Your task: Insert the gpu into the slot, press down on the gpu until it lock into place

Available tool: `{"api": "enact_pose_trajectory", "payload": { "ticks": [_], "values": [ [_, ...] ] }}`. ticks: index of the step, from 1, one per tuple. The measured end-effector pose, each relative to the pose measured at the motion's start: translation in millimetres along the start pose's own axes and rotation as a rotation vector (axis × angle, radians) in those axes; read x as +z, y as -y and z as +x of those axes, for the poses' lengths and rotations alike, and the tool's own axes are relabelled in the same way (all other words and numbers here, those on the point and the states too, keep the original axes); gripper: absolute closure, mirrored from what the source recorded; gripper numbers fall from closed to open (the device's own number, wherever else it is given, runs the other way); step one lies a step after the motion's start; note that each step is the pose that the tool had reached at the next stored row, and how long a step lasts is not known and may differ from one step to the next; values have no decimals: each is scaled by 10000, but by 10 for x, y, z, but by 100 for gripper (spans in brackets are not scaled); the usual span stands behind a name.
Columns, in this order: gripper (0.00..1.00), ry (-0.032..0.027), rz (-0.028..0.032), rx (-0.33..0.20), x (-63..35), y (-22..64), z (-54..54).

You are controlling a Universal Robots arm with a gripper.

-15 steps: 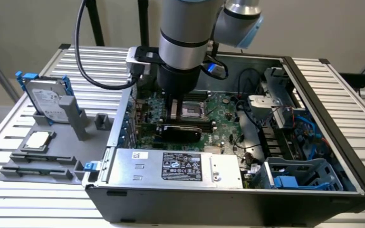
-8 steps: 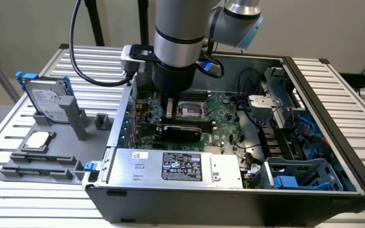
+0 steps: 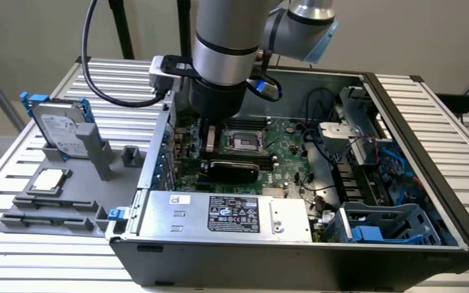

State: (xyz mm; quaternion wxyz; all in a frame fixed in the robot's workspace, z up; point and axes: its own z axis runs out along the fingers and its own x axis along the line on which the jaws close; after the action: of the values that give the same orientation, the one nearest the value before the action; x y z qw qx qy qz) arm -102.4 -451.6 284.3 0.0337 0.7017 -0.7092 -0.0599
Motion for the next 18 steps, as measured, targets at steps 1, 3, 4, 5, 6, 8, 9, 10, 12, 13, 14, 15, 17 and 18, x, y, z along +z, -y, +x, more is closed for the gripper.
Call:
{"api": "enact_pose_trajectory", "payload": {
  "ticks": [1, 3, 4, 5, 6, 8, 9, 10, 12, 13, 14, 15, 17, 18],
  "values": [
    [89, -2, -129, 4, 2, -12, 0],
    [89, -4, -375, 11, 5, -35, 0],
    [89, -5, -488, 12, 6, -45, 1],
    [89, -7, -588, 11, 7, -53, 1],
    [89, -10, -663, 9, 7, -59, 1],
    [89, -16, -769, 5, 1, -66, 1],
    [89, -16, -814, 3, -3, -68, 1],
    [89, -15, -858, 3, -7, -70, 0],
    [89, -18, -953, 6, -14, -74, 0],
    [89, -20, -1002, 7, -17, -76, 0],
    [89, -23, -1057, 8, -19, -79, 0],
    [89, -25, -1109, 9, -22, -81, 0],
    [89, -33, -1213, 12, -26, -85, 0],
    [89, -38, -1260, 13, -29, -88, 0]
  ]
}}
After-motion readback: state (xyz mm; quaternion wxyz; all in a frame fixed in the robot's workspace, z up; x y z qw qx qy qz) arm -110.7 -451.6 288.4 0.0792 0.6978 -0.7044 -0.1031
